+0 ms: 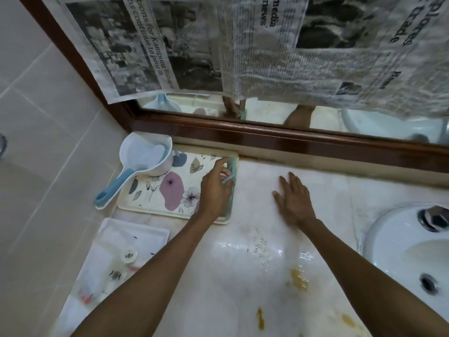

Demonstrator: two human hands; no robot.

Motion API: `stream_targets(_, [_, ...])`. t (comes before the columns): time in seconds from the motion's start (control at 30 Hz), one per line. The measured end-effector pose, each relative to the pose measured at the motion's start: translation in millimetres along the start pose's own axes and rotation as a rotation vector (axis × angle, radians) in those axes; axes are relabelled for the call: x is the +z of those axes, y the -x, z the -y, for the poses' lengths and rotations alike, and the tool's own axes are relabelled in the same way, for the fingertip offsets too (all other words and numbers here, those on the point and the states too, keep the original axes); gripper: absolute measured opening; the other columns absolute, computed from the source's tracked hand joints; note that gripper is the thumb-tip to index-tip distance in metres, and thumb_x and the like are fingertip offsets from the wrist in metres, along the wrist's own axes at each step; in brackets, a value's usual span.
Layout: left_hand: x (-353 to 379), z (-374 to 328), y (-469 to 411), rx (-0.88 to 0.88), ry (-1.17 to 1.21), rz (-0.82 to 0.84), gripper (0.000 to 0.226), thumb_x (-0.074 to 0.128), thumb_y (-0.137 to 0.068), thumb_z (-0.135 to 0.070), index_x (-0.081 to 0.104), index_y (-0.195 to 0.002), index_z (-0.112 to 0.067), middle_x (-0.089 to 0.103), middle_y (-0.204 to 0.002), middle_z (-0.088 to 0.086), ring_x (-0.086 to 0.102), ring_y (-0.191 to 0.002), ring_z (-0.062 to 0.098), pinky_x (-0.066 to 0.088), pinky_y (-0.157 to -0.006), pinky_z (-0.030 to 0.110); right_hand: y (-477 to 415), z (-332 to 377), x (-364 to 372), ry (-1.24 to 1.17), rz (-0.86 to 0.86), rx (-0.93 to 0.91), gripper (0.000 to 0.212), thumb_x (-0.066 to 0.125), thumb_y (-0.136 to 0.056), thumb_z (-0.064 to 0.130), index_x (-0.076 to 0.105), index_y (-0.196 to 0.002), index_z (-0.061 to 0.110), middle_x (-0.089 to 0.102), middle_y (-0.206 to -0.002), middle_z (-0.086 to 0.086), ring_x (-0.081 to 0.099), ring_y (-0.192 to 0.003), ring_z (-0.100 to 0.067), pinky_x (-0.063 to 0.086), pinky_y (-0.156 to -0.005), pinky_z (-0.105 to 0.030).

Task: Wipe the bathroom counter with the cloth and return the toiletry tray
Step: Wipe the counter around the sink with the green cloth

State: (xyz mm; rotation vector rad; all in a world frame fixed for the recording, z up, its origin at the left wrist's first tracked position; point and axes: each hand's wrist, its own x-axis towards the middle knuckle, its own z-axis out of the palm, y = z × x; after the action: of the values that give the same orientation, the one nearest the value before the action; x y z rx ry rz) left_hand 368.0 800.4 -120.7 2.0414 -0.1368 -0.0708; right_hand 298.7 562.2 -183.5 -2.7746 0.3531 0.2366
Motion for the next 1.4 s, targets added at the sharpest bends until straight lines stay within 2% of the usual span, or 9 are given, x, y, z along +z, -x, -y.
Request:
stream_targets(0.23, [49,-60,-5,0.072,0.138,0.146,0.046,0.078,-0.081,-0.010,0.061,-0.120,-0.027,0.069,-0.094,-0.004,0.067,-0.086,0.011,0.054,-0.076,0.022,24,-66,-25,-0.009,-0.043,0.171,0.066,0.028,-0.099,0.052,0.031,-0.151,0.012,0.017,-0.163,-0.017,0.018,-0.149,-0.035,0.019,-0.118,-0.051])
stream_targets(0.47, [113,-15,7,0.367,-0.540,0.338,0.052,0.054,-0.098,-0.035,0.047,-0.143,-0.010,0.041,-0.152,0.015,0.038,-0.139,0.033,0.032,-0.116,0.044,50,-132,-42,0.069,-0.116,0.290,0.057,0.037,-0.102,0.044,0.034,-0.149,0.011,0.018,-0.162,-0.017,0.017,-0.149,-0.032,0.015,-0.118,-0.055])
stream_targets(0.57, [135,7,13,0.442,-0.704,0.545,0.062,0.033,-0.104,-0.050,0.026,-0.157,-0.019,0.016,-0.167,0.007,0.012,-0.154,0.028,0.009,-0.124,0.045,62,-159,-43,0.111,-0.122,0.333,0.057,0.032,-0.101,0.046,0.036,-0.146,0.012,0.023,-0.160,-0.018,0.020,-0.147,-0.032,0.017,-0.117,-0.057])
stream_targets(0.67, [137,20,9,0.432,-0.788,0.595,0.065,0.021,-0.104,-0.056,0.007,-0.161,-0.027,0.001,-0.169,0.002,-0.003,-0.156,0.021,-0.005,-0.124,0.043,73,-178,-43,0.147,-0.101,0.320,0.068,0.018,-0.096,0.054,0.033,-0.150,0.016,0.028,-0.158,-0.020,0.026,-0.145,-0.034,0.018,-0.118,-0.054])
stream_targets(0.83, [137,25,4,0.478,-0.880,0.511,0.063,0.016,-0.103,-0.059,0.009,-0.160,-0.033,0.006,-0.169,-0.003,-0.002,-0.156,0.017,-0.004,-0.125,0.048,79,-187,-38,0.084,-0.186,0.278,0.062,0.028,-0.097,0.052,0.038,-0.149,0.018,0.032,-0.157,-0.017,0.032,-0.144,-0.033,0.014,-0.121,-0.046])
stream_targets(1.07, [229,-26,20,0.136,-0.838,0.297,0.063,0.015,-0.105,-0.047,0.011,-0.161,-0.019,0.003,-0.168,0.010,-0.004,-0.155,0.030,-0.007,-0.123,0.048,76,-192,-34,-0.067,-0.321,0.280,0.049,0.037,-0.098,0.039,0.052,-0.140,0.019,0.041,-0.154,-0.014,0.036,-0.142,-0.029,0.015,-0.122,-0.041])
stream_targets(1.17, [261,-38,47,0.226,-0.833,0.351,0.060,0.018,-0.105,-0.041,0.014,-0.161,-0.018,0.008,-0.168,0.010,0.003,-0.155,0.031,-0.001,-0.124,0.051,77,-194,-33,-0.148,-0.393,0.268,0.046,0.042,-0.098,0.032,0.051,-0.140,0.015,0.045,-0.150,-0.012,0.039,-0.139,-0.027,0.017,-0.122,-0.040])
stream_targets(1.27, [247,-29,87,0.484,-0.834,0.541,0.054,0.024,-0.108,-0.041,0.019,-0.160,-0.027,0.011,-0.168,0.002,0.005,-0.156,0.025,0.010,-0.124,0.052,79,-193,-35,-0.226,-0.427,0.259,0.044,0.043,-0.099,0.027,0.047,-0.141,0.013,0.050,-0.147,-0.010,0.041,-0.138,-0.025,0.018,-0.121,-0.040])
stream_targets(1.4, [188,-4,75,0.642,-0.827,0.672,0.053,0.018,-0.107,-0.047,0.014,-0.159,-0.036,0.005,-0.167,-0.009,-0.003,-0.155,0.012,0.001,-0.125,0.040,80,-194,-36,-0.259,-0.462,0.237,0.041,0.040,-0.099,0.023,0.048,-0.138,0.011,0.054,-0.141,-0.008,0.045,-0.134,-0.024,0.019,-0.121,-0.040])
